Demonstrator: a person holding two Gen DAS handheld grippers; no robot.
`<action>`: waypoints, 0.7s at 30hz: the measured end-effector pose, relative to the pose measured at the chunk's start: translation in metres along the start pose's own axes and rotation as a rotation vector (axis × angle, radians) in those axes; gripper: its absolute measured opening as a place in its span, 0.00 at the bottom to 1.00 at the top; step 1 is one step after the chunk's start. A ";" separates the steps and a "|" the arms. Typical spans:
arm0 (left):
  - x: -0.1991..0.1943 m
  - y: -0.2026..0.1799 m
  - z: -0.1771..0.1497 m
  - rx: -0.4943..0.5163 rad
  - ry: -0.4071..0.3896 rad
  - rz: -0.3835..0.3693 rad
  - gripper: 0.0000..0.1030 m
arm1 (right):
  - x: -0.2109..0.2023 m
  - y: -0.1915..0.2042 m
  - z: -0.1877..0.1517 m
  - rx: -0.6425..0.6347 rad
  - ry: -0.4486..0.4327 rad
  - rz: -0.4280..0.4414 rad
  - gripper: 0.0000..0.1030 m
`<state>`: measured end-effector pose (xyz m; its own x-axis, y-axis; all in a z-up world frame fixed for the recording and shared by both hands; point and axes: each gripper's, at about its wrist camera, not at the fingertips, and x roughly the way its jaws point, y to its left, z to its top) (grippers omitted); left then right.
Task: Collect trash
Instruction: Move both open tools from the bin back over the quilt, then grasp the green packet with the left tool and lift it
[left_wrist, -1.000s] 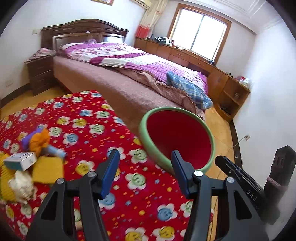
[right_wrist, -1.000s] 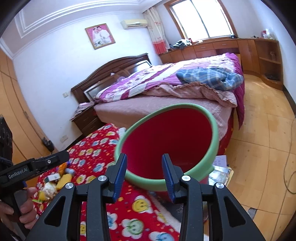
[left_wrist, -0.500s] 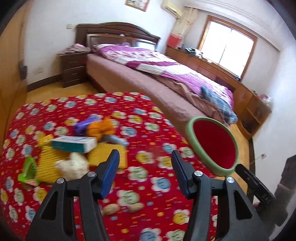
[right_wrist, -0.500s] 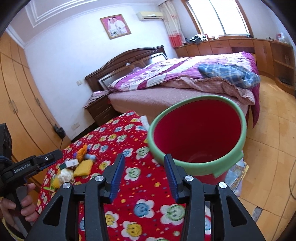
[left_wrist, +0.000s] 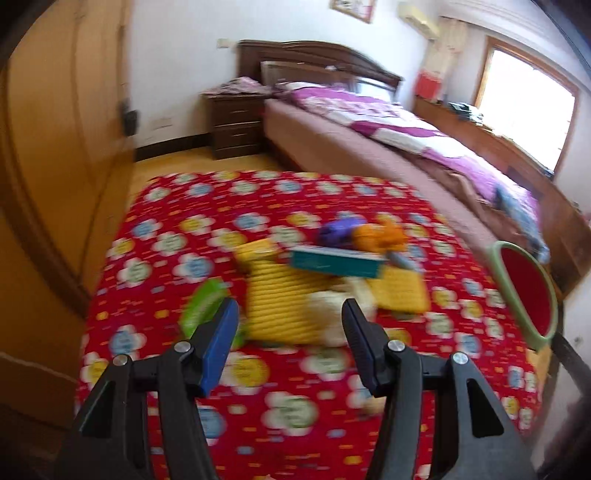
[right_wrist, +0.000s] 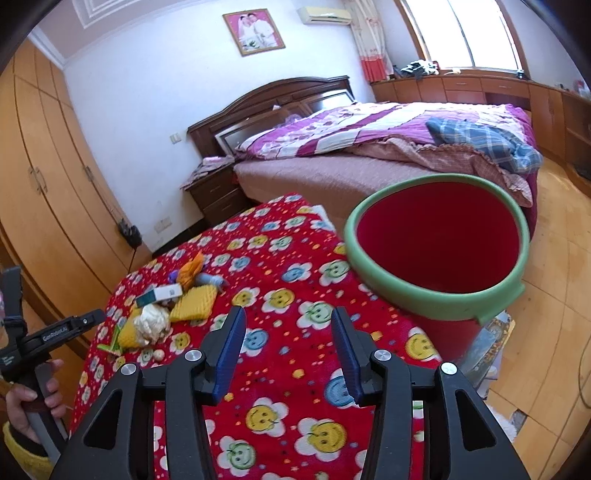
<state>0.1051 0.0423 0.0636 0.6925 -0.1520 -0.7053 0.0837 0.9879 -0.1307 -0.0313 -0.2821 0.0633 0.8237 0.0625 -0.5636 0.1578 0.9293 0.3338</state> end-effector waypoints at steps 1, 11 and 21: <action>0.002 0.011 -0.002 -0.018 0.003 0.019 0.57 | 0.002 0.002 -0.001 -0.004 0.008 0.000 0.48; 0.046 0.061 -0.012 -0.157 0.084 0.054 0.75 | 0.016 0.009 -0.008 -0.021 0.058 -0.013 0.49; 0.081 0.061 -0.013 -0.151 0.125 0.161 0.77 | 0.024 0.008 -0.012 -0.033 0.079 -0.032 0.49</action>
<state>0.1568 0.0896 -0.0100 0.5934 -0.0054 -0.8049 -0.1347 0.9852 -0.1059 -0.0161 -0.2685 0.0436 0.7728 0.0603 -0.6318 0.1640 0.9427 0.2907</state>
